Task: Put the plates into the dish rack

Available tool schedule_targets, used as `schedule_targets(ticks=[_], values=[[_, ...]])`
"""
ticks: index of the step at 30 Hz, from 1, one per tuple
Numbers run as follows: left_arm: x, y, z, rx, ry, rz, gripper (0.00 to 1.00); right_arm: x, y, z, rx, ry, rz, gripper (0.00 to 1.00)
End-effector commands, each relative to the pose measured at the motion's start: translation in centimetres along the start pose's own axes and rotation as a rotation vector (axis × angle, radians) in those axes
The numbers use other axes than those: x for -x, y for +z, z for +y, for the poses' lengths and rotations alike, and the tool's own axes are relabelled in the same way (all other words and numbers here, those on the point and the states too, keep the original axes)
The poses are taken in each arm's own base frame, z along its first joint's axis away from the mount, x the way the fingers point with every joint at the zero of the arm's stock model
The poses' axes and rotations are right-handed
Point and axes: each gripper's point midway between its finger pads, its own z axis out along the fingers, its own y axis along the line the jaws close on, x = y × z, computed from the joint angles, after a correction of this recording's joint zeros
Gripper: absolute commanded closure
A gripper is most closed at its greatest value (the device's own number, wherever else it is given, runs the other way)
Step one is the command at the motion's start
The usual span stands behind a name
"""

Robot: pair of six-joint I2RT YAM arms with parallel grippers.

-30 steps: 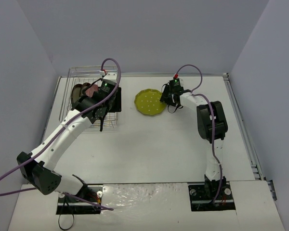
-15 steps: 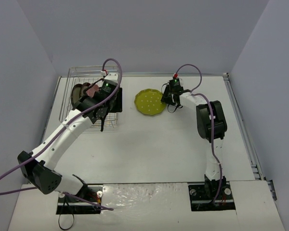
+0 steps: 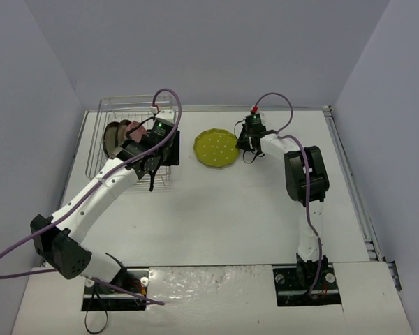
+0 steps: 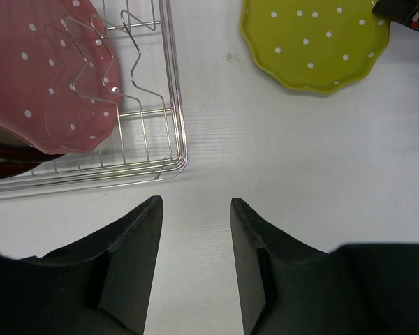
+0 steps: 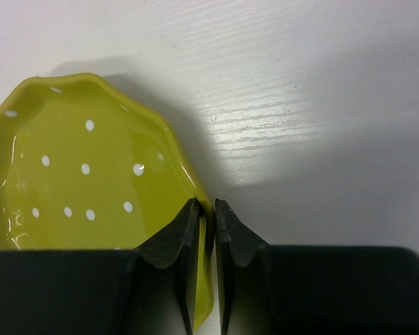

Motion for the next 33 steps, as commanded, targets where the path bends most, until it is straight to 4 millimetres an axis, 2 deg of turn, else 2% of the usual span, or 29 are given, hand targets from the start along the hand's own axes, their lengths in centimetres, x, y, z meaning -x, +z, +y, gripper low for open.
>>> schedule_targets(ticks=[1,5,11,17,21,23,27,29,31,33], values=[[1.8,-0.4,-0.9,-0.03,-0.035,-0.067,0.6,-2.2,0.6,-1.3,-0.051,-0.032,0.053,1.0],[1.5,0.2,-1.0,-0.029,-0.033,-0.059,0.6,-2.4,-0.1,-1.7,-0.061,-0.025,0.052,1.0],[0.9,1.3,-2.0,-0.06,-0.043,-0.036,0.6,-0.3,-3.2,-1.1,-0.01,0.022,-0.013,1.0],[0.8,2.2,-3.7,-0.125,-0.066,-0.022,0.6,2.4,-6.8,-2.0,0.018,0.071,-0.08,1.0],[0.9,2.8,-5.0,-0.153,-0.067,-0.014,0.6,3.0,-8.7,-2.5,0.033,0.086,-0.101,1.0],[0.8,3.3,-6.0,-0.179,-0.063,-0.002,0.6,3.9,-9.9,-2.6,0.044,0.096,-0.126,1.0],[0.7,4.0,-7.8,-0.209,-0.057,0.011,0.6,4.4,-11.5,-2.8,0.067,0.113,-0.139,1.0],[0.7,4.5,-9.0,-0.24,-0.059,0.023,0.56,4.7,-12.2,-2.8,0.075,0.114,-0.149,1.0],[0.6,5.2,-10.0,-0.264,-0.067,0.035,0.46,4.9,-12.8,-3.1,0.08,0.12,-0.156,1.0],[0.7,5.5,-11.0,-0.295,-0.076,0.044,0.41,5.2,-13.4,-3.1,0.088,0.124,-0.166,1.0]])
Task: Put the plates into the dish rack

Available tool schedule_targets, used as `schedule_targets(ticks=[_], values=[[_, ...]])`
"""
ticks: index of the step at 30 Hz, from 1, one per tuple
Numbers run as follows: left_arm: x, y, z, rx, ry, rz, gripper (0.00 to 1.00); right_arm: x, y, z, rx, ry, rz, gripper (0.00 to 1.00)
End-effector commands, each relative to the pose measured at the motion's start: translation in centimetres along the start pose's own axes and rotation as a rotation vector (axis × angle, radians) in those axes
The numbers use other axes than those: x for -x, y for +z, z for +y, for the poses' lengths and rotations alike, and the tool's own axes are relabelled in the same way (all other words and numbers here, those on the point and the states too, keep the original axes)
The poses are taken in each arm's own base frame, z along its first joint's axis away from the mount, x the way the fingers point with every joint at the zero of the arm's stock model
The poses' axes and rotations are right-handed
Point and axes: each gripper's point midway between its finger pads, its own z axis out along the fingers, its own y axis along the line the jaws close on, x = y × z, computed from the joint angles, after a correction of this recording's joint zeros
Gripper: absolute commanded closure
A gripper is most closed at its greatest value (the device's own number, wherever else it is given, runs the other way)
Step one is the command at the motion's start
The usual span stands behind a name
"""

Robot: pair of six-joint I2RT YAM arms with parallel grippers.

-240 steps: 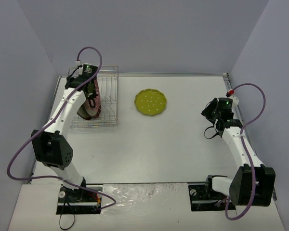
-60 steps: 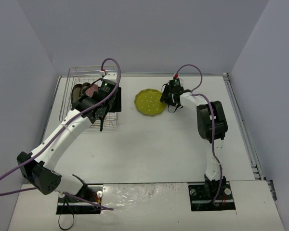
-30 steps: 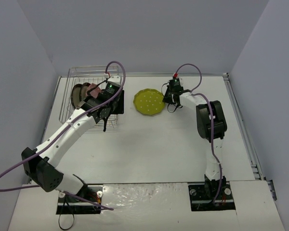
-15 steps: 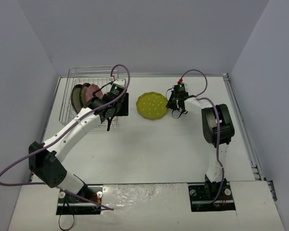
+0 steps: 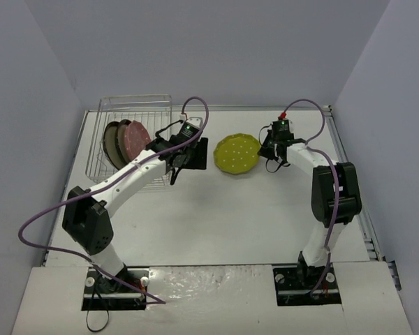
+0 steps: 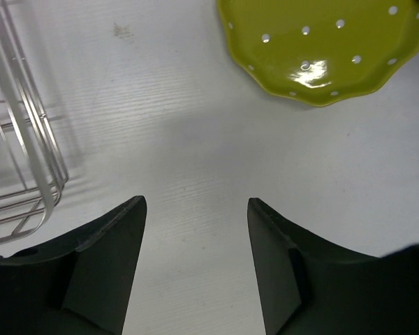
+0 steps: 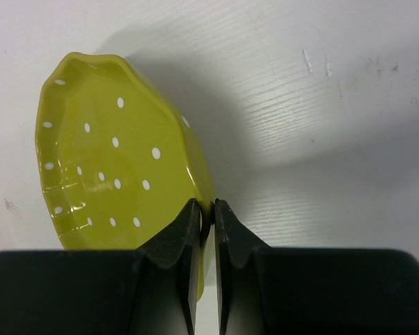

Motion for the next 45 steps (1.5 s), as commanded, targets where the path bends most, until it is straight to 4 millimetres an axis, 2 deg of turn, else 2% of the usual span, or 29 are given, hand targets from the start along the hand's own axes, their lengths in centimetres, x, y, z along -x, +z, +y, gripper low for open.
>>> schedule_targets(ticks=[1,8,18,31,42,45], values=[[4.2,-1.0,-4.1,-0.149,-0.054,-0.104,0.38,4.9,-4.3,3.7,0.153,0.017,-0.141,1.0],[4.2,1.4,-6.5,-0.24,-0.079,-0.064,0.26,6.3,-6.5,3.3,0.178,0.036,-0.178,1.0],[5.0,3.8,-8.9,-0.404,-0.19,-0.036,0.24,7.6,-8.6,3.2,0.202,0.052,-0.207,1.0],[6.2,6.0,-9.6,-0.629,-0.392,-0.027,0.23,9.4,-11.3,3.6,0.227,0.068,-0.253,1.0],[5.8,8.2,-10.4,-0.754,-0.525,0.003,0.22,10.3,-12.8,3.5,0.233,0.07,-0.276,1.0],[5.2,9.0,-10.6,-0.78,-0.557,0.021,0.22,10.4,-13.2,3.3,0.234,0.071,-0.281,1.0]])
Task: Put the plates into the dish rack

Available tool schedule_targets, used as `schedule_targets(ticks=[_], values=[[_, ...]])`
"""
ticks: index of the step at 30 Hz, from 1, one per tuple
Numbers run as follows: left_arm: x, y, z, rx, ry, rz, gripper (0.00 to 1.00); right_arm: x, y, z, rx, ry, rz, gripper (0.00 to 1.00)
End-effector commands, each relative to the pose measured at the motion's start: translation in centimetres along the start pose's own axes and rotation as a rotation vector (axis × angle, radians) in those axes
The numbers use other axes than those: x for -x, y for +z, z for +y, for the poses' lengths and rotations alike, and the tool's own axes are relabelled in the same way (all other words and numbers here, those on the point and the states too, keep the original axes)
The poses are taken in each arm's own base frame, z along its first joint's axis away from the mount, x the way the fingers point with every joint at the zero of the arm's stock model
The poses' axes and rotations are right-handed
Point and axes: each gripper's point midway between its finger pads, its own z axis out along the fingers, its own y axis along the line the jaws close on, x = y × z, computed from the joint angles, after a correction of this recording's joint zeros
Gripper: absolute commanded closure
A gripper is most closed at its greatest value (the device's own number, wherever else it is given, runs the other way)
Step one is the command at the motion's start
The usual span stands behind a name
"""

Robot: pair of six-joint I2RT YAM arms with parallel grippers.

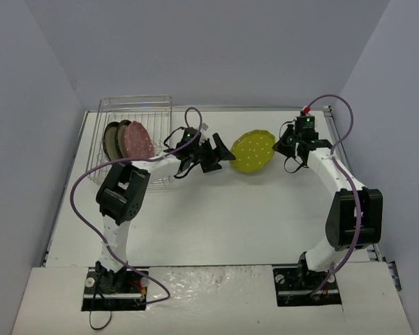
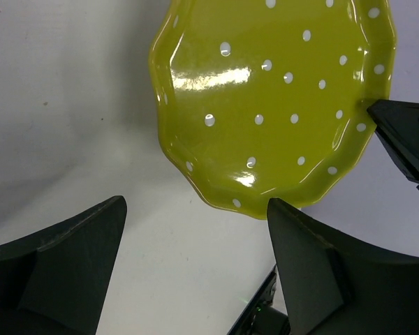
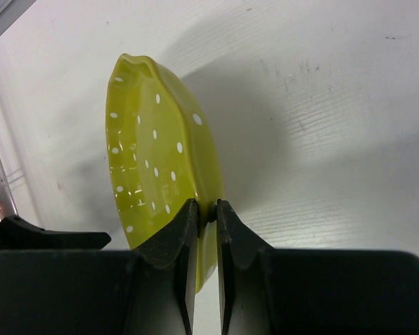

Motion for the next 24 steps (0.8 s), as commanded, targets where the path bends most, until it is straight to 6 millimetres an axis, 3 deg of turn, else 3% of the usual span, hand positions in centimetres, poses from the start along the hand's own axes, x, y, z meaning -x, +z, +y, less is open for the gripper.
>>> schedule_targets(ticks=[1,16,24], values=[[2.2,-0.7,-5.0,-0.206,-0.002,-0.059,0.22,6.5,-4.7,5.6,0.204,0.007,-0.2,1.0],[1.7,2.3,-4.0,-0.401,-0.2,-0.042,0.22,6.8,-5.3,5.4,0.209,0.009,-0.205,1.0],[1.0,3.1,-4.8,-0.438,-0.248,-0.035,0.22,6.5,-4.8,5.2,0.202,0.011,-0.193,1.0]])
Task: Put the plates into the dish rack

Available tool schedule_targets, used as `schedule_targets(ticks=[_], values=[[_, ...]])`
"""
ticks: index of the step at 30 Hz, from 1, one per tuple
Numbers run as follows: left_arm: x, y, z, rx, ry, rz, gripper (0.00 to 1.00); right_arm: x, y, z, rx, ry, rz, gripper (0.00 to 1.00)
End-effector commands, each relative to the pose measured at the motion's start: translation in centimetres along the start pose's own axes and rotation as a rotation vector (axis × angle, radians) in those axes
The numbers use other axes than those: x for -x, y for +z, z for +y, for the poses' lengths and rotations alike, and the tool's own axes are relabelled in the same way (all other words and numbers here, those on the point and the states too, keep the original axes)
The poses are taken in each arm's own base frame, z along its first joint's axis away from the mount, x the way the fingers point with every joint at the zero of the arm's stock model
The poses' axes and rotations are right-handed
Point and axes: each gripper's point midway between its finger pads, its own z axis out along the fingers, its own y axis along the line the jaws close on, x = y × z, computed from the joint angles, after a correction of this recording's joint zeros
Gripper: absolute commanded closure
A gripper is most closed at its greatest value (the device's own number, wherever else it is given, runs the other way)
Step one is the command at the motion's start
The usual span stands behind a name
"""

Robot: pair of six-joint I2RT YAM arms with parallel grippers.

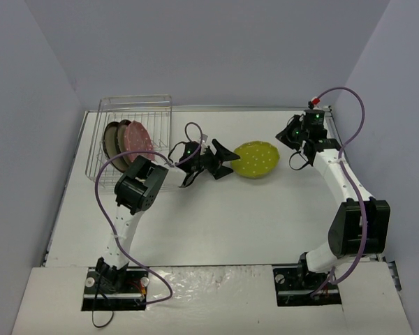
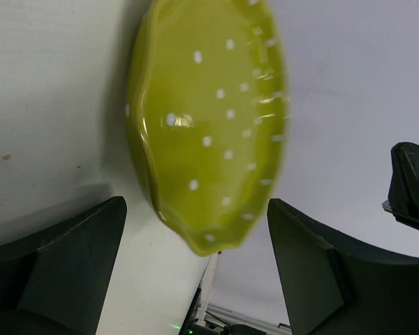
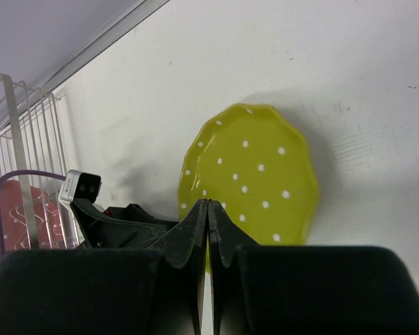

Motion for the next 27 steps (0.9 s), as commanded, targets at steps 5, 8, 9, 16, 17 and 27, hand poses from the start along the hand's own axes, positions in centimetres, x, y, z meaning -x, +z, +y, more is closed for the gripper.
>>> schedule_targets(ticks=[5,8,9,16,17,27], values=[[0.0,0.1,-5.9,-0.154,0.042,-0.012,0.22,2.8,-0.8,2.0,0.062,-0.011,-0.088,1.0],[0.1,0.3,-5.8,-0.133,0.042,-0.009,0.22,2.4,-0.1,1.1,0.031,-0.009,-0.078,0.99],[0.0,0.3,-5.5,-0.117,0.045,-0.006,0.22,2.2,0.2,0.7,0.018,-0.007,-0.073,0.96],[-0.1,0.3,-5.7,-0.079,0.068,0.01,0.22,0.3,2.0,-2.9,-0.114,-0.012,-0.048,0.76],[0.0,0.2,-5.6,-0.075,0.067,0.009,0.22,0.3,2.0,-3.3,-0.13,-0.015,-0.053,0.73],[-0.2,0.1,-5.7,-0.028,0.1,0.031,0.22,-3.1,1.5,-9.2,-0.326,-0.037,-0.011,0.61]])
